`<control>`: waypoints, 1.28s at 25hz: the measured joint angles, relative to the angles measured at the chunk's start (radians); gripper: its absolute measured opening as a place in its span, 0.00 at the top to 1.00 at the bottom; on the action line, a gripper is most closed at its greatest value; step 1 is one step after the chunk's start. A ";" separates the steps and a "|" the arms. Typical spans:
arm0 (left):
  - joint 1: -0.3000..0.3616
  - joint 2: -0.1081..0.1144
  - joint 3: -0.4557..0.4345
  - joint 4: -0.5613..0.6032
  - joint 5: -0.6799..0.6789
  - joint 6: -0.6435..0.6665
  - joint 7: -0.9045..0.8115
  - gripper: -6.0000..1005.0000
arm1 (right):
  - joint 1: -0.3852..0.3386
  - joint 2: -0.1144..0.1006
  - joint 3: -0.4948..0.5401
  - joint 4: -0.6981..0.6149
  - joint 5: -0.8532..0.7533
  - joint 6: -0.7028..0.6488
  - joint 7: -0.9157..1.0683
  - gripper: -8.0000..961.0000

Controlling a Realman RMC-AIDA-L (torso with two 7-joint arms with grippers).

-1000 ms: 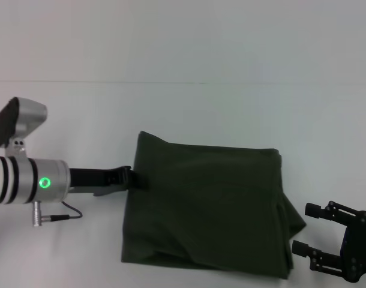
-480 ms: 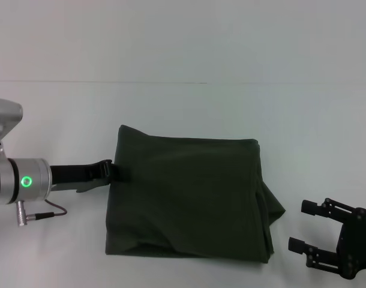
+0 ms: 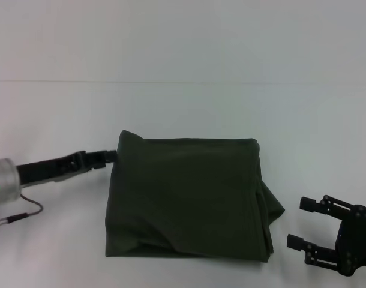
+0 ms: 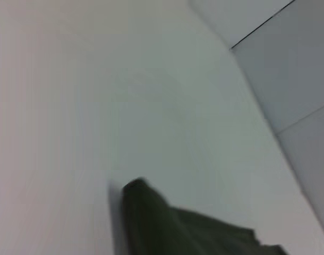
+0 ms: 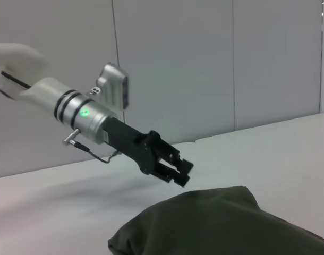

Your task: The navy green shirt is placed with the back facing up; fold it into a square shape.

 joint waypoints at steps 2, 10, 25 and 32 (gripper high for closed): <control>0.018 0.006 -0.052 0.020 -0.028 0.076 0.087 0.68 | 0.003 0.000 0.011 0.001 0.001 -0.003 -0.001 0.16; 0.107 -0.020 -0.119 0.155 -0.059 0.440 0.547 0.44 | 0.031 0.001 0.014 0.032 0.012 0.000 -0.016 0.16; 0.232 -0.073 -0.028 0.118 0.028 0.449 0.932 0.10 | 0.014 0.002 -0.009 0.149 0.004 0.149 -0.146 0.16; 0.238 -0.074 -0.033 0.112 0.033 0.445 0.956 0.10 | 0.021 0.001 -0.009 0.162 0.004 0.182 -0.159 0.16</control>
